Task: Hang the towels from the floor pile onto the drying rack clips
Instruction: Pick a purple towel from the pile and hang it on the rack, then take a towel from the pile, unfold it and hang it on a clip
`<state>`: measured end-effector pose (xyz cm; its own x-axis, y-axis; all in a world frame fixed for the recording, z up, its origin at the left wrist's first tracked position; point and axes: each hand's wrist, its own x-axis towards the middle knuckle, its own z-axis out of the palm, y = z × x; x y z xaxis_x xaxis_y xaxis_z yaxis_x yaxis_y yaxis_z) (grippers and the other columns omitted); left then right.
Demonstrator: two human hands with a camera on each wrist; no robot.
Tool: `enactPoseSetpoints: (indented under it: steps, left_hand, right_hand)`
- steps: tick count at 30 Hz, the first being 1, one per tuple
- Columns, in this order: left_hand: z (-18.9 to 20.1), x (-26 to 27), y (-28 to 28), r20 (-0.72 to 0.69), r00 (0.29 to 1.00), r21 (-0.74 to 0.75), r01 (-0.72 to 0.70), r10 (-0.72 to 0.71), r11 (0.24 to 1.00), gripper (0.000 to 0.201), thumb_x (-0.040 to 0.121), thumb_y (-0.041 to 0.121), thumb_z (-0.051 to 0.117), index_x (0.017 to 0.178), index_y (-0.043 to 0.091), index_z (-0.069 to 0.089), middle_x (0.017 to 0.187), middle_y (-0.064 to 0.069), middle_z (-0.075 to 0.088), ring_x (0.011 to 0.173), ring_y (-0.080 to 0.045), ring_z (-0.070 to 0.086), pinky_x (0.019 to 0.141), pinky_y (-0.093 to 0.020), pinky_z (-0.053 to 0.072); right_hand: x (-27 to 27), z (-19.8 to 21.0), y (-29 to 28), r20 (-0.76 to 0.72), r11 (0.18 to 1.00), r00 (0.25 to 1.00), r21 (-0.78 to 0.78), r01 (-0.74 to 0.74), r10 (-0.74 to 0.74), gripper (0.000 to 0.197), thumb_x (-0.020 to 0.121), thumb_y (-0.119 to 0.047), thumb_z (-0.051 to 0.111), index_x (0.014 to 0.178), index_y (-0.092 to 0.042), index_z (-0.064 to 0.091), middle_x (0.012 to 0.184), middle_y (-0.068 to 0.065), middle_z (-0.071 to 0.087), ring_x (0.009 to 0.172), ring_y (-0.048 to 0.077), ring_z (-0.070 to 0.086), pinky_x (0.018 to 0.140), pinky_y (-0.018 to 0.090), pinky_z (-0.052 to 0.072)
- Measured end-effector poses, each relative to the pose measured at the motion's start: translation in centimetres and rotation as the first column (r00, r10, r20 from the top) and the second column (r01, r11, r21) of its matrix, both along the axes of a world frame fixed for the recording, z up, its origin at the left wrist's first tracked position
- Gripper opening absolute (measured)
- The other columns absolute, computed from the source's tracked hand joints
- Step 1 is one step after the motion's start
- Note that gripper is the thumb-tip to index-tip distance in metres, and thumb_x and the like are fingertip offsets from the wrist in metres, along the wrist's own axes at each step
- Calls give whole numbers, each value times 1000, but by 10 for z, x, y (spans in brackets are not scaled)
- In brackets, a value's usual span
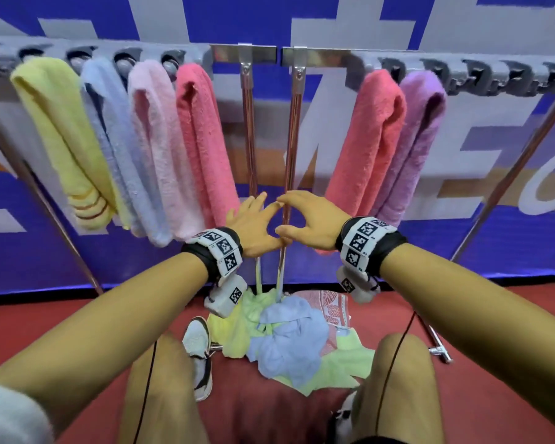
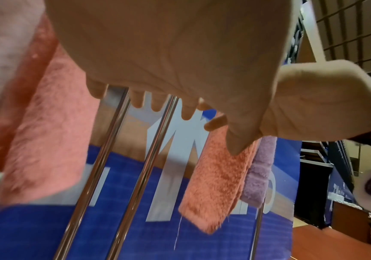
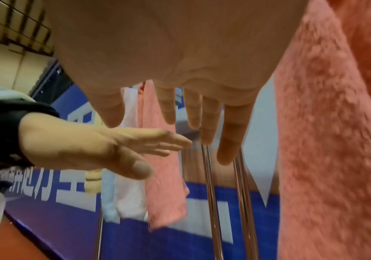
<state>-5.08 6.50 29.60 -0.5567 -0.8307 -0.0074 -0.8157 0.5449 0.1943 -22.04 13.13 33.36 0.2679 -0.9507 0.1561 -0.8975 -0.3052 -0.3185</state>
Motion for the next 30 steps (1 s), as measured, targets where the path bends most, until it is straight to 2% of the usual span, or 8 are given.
enactPoseSetpoints:
  steps: [3, 6, 9, 14, 18, 23, 25, 30]
  left_hand:
    - [-33, 9, -9, -23, 1000, 79, -18, 20, 997, 93, 80, 64, 61, 156, 38, 13, 167, -6, 3, 153, -28, 4, 117, -61, 18]
    - [-60, 12, -20, -72, 996, 172, -38, 51, 984, 96, 79, 73, 59, 156, 37, 14, 166, -5, 4, 152, -28, 6, 117, -59, 20]
    - [-93, 10, -35, -156, 980, 261, -76, 120, 962, 95, 79, 67, 63, 156, 33, 19, 166, -7, 9, 152, -27, 8, 119, -55, 21]
    - [-151, 3, -56, -312, 917, 393, -114, 249, 912, 82, 85, 40, 72, 153, 18, 31, 159, -10, 30, 147, -31, 25, 120, -44, 24]
    - [-191, -3, -69, -381, 852, 485, -147, 359, 862, 77, 85, 34, 73, 150, 14, 36, 154, -10, 39, 143, -28, 36, 116, -44, 31]
    - [-228, -2, -83, -436, 790, 515, -174, 431, 839, 71, 86, 27, 72, 148, 16, 39, 150, -9, 45, 137, -27, 44, 111, -40, 38]
    - [-240, 0, -88, -371, 841, 437, -216, 393, 873, 75, 84, 39, 70, 149, 19, 39, 152, -10, 43, 139, -29, 41, 112, -42, 36]
    - [-280, 14, -96, 33, 951, 246, -307, 308, 920, 76, 85, 61, 55, 151, 35, 27, 163, -5, 19, 151, -26, 15, 118, -57, 15]
  right_hand:
    - [6, -40, -7, -28, 991, 999, 129, 20, -16, 67, 92, -51, 58, 146, -16, 40, 147, 8, 43, 135, 25, 41, 111, 42, 35]
    - [7, -72, -16, -31, 976, 998, 212, 57, -52, 66, 94, -53, 54, 146, -13, 42, 150, 8, 40, 136, 24, 41, 111, 35, 34]
    - [4, -103, -28, -11, 953, 998, 296, 59, -59, 61, 96, -47, 55, 144, -12, 43, 147, 8, 43, 128, 23, 47, 102, 29, 36]
    - [-8, -163, -49, -1, 908, 994, 407, 103, -113, 62, 91, -46, 62, 143, -16, 46, 143, 6, 46, 127, 25, 48, 104, 35, 39]
    - [-19, -219, -65, 5, 866, 991, 487, 117, -136, 59, 88, -46, 65, 138, -18, 50, 134, 8, 53, 121, 26, 51, 101, 36, 42]
    - [-30, -284, -79, -61, 821, 993, 559, 117, -100, 57, 91, -39, 60, 140, -13, 46, 145, 10, 45, 132, 30, 43, 108, 39, 36]
    - [-32, -307, -83, -106, 790, 992, 602, 116, -65, 59, 91, -39, 60, 141, -13, 44, 144, 11, 43, 131, 32, 43, 106, 43, 39]
    - [-28, -361, -99, -166, 736, 986, 666, 120, -10, 59, 92, -40, 55, 144, -16, 40, 147, 10, 37, 130, 35, 46, 101, 47, 45]
